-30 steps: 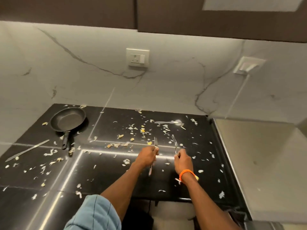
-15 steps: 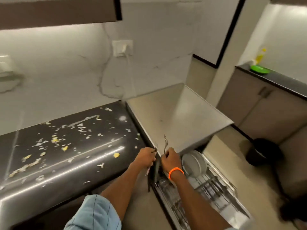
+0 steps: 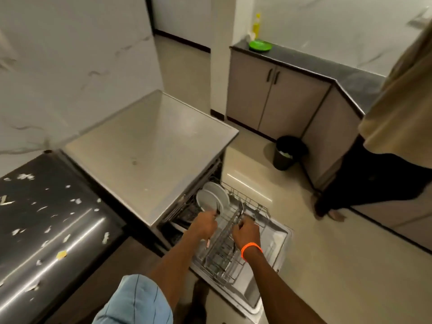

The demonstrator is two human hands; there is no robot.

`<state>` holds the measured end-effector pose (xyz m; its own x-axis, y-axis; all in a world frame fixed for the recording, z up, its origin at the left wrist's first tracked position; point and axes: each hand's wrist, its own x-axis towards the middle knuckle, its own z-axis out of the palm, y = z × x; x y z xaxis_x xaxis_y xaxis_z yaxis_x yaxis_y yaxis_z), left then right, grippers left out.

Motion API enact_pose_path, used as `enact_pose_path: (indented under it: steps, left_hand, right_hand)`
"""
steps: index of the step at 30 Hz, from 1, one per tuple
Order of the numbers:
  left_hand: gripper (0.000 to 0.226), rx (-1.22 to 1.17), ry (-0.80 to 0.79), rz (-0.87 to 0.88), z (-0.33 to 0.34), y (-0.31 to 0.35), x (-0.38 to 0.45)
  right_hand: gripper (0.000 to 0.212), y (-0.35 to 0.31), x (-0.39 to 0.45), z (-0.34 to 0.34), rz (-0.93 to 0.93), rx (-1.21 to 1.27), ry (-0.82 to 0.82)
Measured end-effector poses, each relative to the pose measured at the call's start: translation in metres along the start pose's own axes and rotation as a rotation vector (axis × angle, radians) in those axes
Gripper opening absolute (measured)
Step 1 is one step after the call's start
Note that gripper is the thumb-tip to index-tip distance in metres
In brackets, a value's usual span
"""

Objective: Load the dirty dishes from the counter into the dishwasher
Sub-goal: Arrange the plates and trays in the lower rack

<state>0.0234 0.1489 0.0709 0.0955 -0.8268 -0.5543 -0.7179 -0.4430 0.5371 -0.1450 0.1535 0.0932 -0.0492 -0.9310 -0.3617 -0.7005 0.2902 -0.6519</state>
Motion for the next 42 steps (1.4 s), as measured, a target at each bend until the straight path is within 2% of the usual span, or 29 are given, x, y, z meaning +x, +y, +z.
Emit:
enact_pose_path:
  steps: [4, 7, 11, 12, 13, 15, 17, 19, 22, 27, 30, 35, 38, 42]
  left_hand:
    - [0.024, 0.184, -0.254, 0.055, 0.034, 0.016, 0.045]
    - [0.024, 0.160, -0.369, -0.024, 0.064, 0.013, 0.085]
    - [0.026, 0.129, -0.308, -0.093, 0.109, -0.003, 0.147]
    - [0.025, 0.160, -0.341, -0.091, 0.158, -0.019, 0.196]
    - [0.022, 0.160, -0.339, -0.096, 0.185, -0.032, 0.224]
    - [0.016, 0.172, -0.347, -0.153, 0.183, -0.043, 0.235]
    - [0.016, 0.221, -0.317, -0.122, 0.230, -0.081, 0.282]
    - [0.024, 0.126, -0.276, -0.132, 0.229, -0.077, 0.297]
    - [0.025, 0.176, -0.175, -0.086, 0.200, -0.038, 0.290]
    - [0.006, 0.285, -0.129, -0.090, 0.258, -0.064, 0.361]
    - [0.008, 0.298, -0.077, -0.065, 0.281, -0.080, 0.386]
    - [0.014, 0.310, -0.077, -0.063, 0.302, -0.092, 0.403]
    - [0.025, 0.301, -0.089, -0.040, 0.309, -0.096, 0.405]
    - [0.012, 0.252, -0.069, -0.001, 0.308, -0.095, 0.405]
  right_hand:
    - [0.016, 0.033, 0.023, 0.001, 0.150, 0.011, 0.033]
    - [0.015, 0.056, 0.049, 0.013, 0.280, 0.000, 0.042]
    - [0.018, 0.098, 0.098, 0.044, 0.414, 0.009, 0.043]
    - [0.019, 0.150, 0.137, 0.085, 0.471, 0.022, 0.049]
    - [0.020, 0.174, 0.157, 0.106, 0.514, 0.007, 0.040]
    - [0.021, 0.164, 0.165, 0.103, 0.533, 0.003, 0.030]
    - [0.016, 0.190, 0.192, 0.137, 0.584, 0.040, 0.019]
    - [0.012, 0.179, 0.212, 0.134, 0.560, 0.089, 0.057]
    - [0.009, 0.171, 0.232, 0.134, 0.537, 0.098, 0.041]
    - [0.019, 0.241, 0.298, 0.205, 0.560, 0.089, 0.026]
    - [0.022, 0.266, 0.318, 0.236, 0.554, 0.078, 0.018]
    - [0.023, 0.283, 0.337, 0.258, 0.517, 0.043, -0.023]
    - [0.021, 0.287, 0.344, 0.263, 0.507, -0.001, -0.037]
    - [0.020, 0.291, 0.349, 0.266, 0.513, -0.031, -0.042]
